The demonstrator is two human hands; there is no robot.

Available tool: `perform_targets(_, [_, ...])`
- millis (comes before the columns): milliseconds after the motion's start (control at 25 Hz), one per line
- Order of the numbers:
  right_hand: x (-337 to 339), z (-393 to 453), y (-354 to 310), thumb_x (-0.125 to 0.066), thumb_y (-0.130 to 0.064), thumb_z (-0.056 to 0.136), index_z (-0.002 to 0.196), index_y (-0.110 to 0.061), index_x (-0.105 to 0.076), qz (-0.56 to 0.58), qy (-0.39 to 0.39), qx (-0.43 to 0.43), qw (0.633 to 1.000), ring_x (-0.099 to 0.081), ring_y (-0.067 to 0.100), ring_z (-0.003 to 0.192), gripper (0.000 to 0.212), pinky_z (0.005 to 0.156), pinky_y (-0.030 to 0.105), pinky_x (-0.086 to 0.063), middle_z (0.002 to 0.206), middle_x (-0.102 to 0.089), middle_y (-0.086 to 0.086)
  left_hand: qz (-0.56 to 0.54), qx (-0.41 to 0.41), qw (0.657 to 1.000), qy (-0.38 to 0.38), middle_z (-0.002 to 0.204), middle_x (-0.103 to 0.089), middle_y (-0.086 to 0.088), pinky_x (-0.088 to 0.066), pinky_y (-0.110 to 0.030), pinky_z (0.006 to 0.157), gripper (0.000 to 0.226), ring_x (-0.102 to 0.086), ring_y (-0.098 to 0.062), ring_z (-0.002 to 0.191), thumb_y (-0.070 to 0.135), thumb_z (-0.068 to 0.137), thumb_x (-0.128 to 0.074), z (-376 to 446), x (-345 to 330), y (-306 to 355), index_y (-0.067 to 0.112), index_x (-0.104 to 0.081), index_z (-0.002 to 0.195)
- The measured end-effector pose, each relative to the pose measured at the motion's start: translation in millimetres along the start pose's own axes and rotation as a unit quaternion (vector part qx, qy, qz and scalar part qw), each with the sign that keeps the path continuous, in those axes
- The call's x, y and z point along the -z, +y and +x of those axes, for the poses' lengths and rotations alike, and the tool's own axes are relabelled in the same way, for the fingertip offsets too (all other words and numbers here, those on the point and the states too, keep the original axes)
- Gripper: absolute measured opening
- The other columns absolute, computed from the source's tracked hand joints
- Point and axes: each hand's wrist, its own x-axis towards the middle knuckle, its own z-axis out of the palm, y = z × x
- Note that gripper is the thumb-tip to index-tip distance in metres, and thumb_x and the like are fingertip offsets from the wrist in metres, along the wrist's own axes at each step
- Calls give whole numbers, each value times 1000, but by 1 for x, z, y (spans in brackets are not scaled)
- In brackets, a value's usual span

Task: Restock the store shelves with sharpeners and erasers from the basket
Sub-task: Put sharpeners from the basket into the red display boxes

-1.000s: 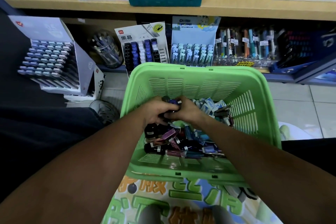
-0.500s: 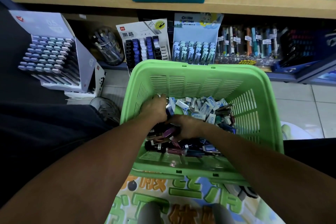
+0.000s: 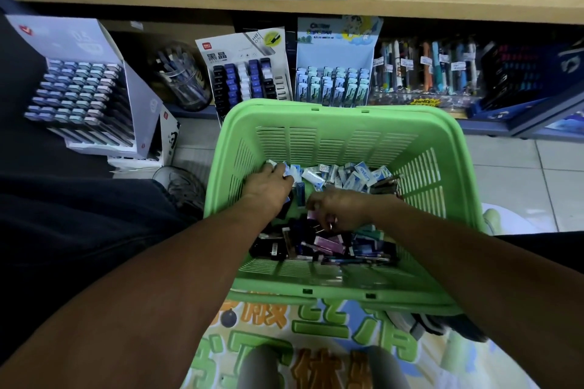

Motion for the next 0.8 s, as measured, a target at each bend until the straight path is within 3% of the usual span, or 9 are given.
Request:
perform_targets(80, [13,-3,11,-65,-4,87,88,-17,-65,31,38,-52,997,-59,29,104,13,86,36,-50,109,-57,4,38,-29,998,29,161,-18,-9,-38,-43,104,59,-25,-32,143,16,93,-59,-4,2,2,20,-37,148])
perform_targets(160, [24,-7,22,-67,-12,90,91,-17,-63,21,61,-113,991,-61,29,98,7,82,36,-51,104,-59,7,65,-82,992,65,161,-18,-9,-30,-47,110,59,-21,-31,145,14,92,-59,-5,3,3,19,-38,147])
perform_targets(240, [22,-16,27,-66,-16,91,105,-16,-68,-45,94,-146,984,-59,28,107,15,88,37,-50,113,-62,7,45,-155,983,86,154,-33,-9,-31,-48,110,55,-30,-29,140,10,88,-63,-4,2,7,18,-49,141])
perform_targets(280, [18,-20,25,-66,-18,90,112,-20,-69,-97,113,-140,979,-55,27,115,22,94,39,-48,121,-61,3,6,-185,980,67,145,-44,-7,-36,-45,107,50,-40,-27,133,13,87,-67,-3,0,9,18,-54,135])
perform_targets(360, [9,-21,10,-70,-23,86,115,-31,-70,-111,134,-72,982,-54,21,119,30,99,40,-47,122,-62,-4,-93,-209,972,-50,125,-61,-5,-49,-38,98,46,-58,-23,112,26,83,-76,-6,0,14,17,-60,125])
perform_targets(440, [-2,-17,-10,-74,-20,82,118,-34,-70,1,40,4,999,-61,18,107,39,95,36,-51,117,-67,-5,-105,-225,958,-145,114,-67,-3,-54,-36,90,52,-64,-23,102,35,75,-84,-9,-3,19,17,-62,120])
perform_targets(520, [-13,-11,-24,-79,-20,78,130,-35,-64,21,-70,40,997,-60,21,109,56,94,34,-51,127,-65,-1,-59,-238,953,-178,114,-68,-3,-54,-37,89,59,-65,-24,103,32,69,-89,-10,-4,19,18,-61,119])
perform_targets(680, [-21,-7,-28,-75,-13,79,137,-33,-59,-52,-134,83,986,-57,21,119,63,86,32,-50,136,-60,-2,-15,-244,948,-203,119,-64,-5,-54,-44,88,71,-63,-28,104,10,64,-89,-13,-5,15,23,-53,125])
perform_targets(800, [-11,-8,-28,-79,-9,76,129,-26,-66,-31,-180,80,980,-61,18,105,57,81,29,-49,125,-66,-2,2,-251,948,-194,110,-66,-3,-56,-45,82,69,-65,-29,97,7,64,-87,-14,-6,15,26,-56,123])
